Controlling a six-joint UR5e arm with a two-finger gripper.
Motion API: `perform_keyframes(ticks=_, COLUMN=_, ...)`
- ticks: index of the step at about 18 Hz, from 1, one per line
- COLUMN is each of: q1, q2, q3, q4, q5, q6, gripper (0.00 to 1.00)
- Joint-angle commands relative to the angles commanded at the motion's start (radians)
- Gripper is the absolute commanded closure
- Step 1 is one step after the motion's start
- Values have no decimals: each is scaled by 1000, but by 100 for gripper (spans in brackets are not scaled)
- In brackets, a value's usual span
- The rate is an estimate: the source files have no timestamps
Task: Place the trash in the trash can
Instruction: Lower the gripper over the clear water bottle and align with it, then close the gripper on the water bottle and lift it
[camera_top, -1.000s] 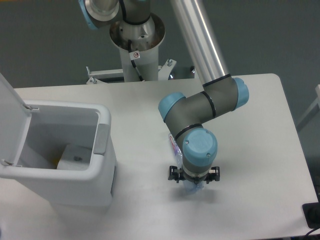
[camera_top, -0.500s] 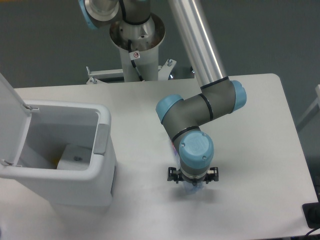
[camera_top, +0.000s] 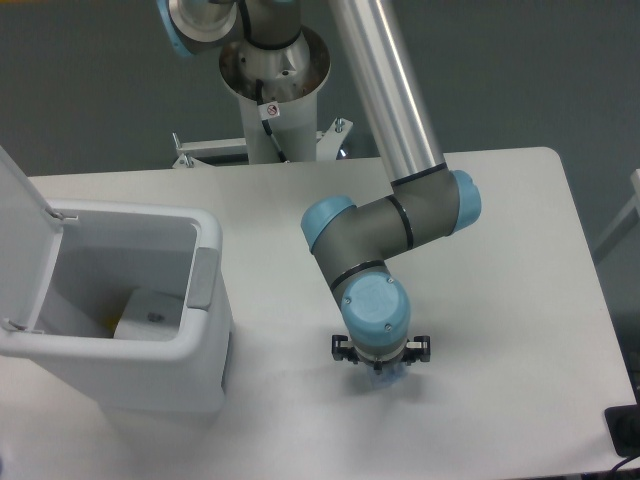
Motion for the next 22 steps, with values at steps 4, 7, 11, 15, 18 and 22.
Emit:
perform_keyframes(ticks=4, q1=2, q2=20, q3=8, q4=-3, q5=-32, q6=3, gripper=77)
perform_keyframes(ticks=7, q1=9, q2=37, q3=15, q4=-3, q5=-84, q6=3, gripper=77)
perform_keyframes(ticks=11, q1=38, q2=55, q3=60, q4=-12, q5=-127, q6=3, gripper=77)
perform_keyframes(ticks=15, q1=84, q2=75, q3=124, q4=-11, q5=-253, q6=3, gripper=77)
perform_keyframes(ticks=18, q1=132, q2=115, q3=137, q4=-9, q5=-379, q6=3, gripper=77)
perform_keyframes(ticks=22, q1=155, q2=120, q3=195, q4=-3, q5=-515, q6=0, gripper=77)
